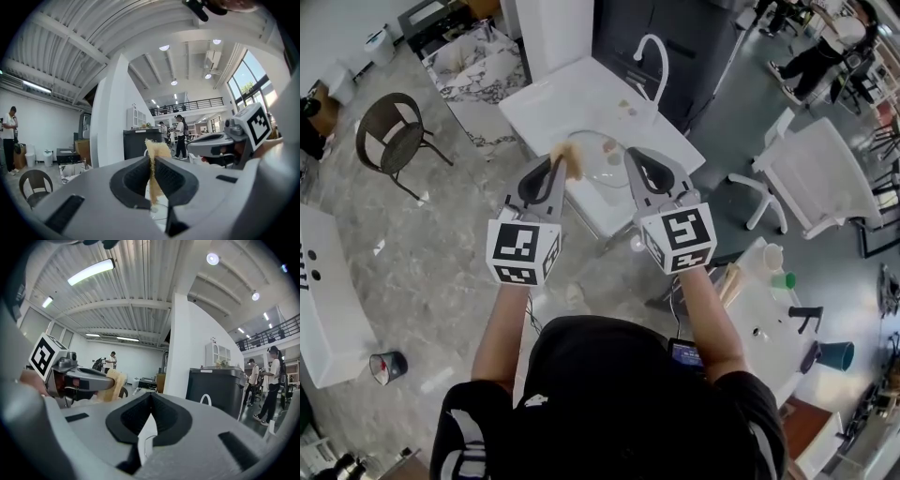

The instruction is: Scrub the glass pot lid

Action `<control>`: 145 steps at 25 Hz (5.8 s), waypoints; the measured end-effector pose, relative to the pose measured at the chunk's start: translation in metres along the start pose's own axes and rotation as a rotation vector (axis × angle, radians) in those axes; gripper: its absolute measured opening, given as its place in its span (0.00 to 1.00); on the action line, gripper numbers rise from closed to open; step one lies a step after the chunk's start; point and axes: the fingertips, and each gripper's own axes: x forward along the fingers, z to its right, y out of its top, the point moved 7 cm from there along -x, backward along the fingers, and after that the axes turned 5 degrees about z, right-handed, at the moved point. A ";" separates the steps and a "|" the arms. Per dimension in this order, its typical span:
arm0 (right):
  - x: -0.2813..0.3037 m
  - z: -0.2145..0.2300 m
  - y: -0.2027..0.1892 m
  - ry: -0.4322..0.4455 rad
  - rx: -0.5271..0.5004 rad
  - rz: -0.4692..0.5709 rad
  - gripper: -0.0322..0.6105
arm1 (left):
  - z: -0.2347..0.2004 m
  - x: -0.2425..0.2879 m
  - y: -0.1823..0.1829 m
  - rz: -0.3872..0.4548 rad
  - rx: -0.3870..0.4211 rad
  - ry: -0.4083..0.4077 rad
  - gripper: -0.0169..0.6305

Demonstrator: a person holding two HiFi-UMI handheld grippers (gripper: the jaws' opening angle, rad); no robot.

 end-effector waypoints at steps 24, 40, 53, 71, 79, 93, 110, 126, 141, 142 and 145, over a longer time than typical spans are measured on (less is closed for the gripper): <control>0.095 0.004 -0.036 -0.058 0.010 -0.091 0.05 | -0.083 0.052 -0.041 -0.045 -0.043 -0.074 0.05; 0.131 0.070 -0.074 -0.001 0.046 -0.118 0.05 | -0.074 0.124 -0.069 -0.117 -0.047 -0.029 0.05; 0.163 0.118 -0.124 0.052 0.082 -0.200 0.05 | -0.073 0.186 -0.119 -0.225 -0.119 -0.017 0.05; 0.195 0.148 -0.221 0.145 0.142 -0.377 0.05 | -0.071 0.240 -0.204 -0.383 -0.192 -0.006 0.05; 0.201 0.151 -0.272 0.191 0.184 -0.488 0.05 | -0.066 0.251 -0.241 -0.443 -0.201 -0.015 0.05; 0.199 0.139 -0.353 0.270 0.307 -0.651 0.05 | -0.063 0.254 -0.313 -0.587 -0.223 -0.035 0.05; 0.214 0.116 -0.425 0.420 0.315 -0.816 0.27 | -0.063 0.251 -0.346 -0.674 -0.204 -0.042 0.05; 0.222 0.101 -0.472 0.482 0.375 -0.923 0.42 | -0.061 0.250 -0.365 -0.714 -0.216 -0.049 0.05; 0.221 0.111 -0.491 0.501 0.582 -0.928 0.50 | -0.058 0.253 -0.375 -0.744 -0.214 -0.075 0.05; 0.221 0.111 -0.491 0.505 0.583 -0.927 0.50 | -0.058 0.254 -0.376 -0.747 -0.214 -0.077 0.05; 0.222 0.112 -0.492 0.514 0.588 -0.928 0.51 | -0.057 0.256 -0.377 -0.752 -0.212 -0.084 0.05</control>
